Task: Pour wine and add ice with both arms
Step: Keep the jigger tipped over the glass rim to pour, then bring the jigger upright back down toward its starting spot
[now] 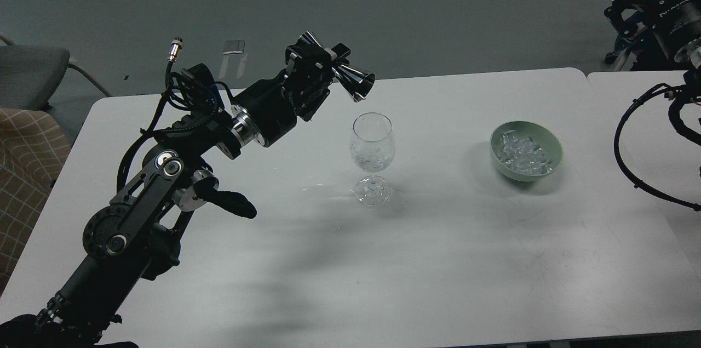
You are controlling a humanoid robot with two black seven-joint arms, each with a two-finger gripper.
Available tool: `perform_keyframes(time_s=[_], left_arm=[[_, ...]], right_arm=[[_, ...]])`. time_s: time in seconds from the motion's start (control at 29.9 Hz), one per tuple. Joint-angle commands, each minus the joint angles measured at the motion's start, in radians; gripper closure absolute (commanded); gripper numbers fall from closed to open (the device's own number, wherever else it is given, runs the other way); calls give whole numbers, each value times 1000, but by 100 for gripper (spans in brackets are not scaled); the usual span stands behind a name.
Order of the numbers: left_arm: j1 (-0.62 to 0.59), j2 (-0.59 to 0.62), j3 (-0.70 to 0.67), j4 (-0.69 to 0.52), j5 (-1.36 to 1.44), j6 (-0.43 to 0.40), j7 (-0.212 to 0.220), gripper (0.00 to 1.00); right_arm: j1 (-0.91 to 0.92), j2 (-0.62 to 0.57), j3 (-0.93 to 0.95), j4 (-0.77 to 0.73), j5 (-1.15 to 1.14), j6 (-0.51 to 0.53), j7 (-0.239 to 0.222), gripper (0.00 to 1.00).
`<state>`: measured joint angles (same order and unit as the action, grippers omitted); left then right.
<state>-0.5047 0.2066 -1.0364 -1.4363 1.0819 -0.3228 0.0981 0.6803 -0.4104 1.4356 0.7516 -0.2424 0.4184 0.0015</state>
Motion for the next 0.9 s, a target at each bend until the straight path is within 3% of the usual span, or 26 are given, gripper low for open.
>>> perform_keyframes(time_s=[0.0,0.57,0.87], left_arm=[[-3,-1,10,-38,53,1,2,100],[11,11,9,-9,148,11,2,100],[18,31,-102,-16,-120,17,6,100]], right_arm=[[-1,-4,0,2,0,-1,0,0],[-13,-4,0,12,0,0,0,0],[-25,-16,0,21,0,0,0,0]])
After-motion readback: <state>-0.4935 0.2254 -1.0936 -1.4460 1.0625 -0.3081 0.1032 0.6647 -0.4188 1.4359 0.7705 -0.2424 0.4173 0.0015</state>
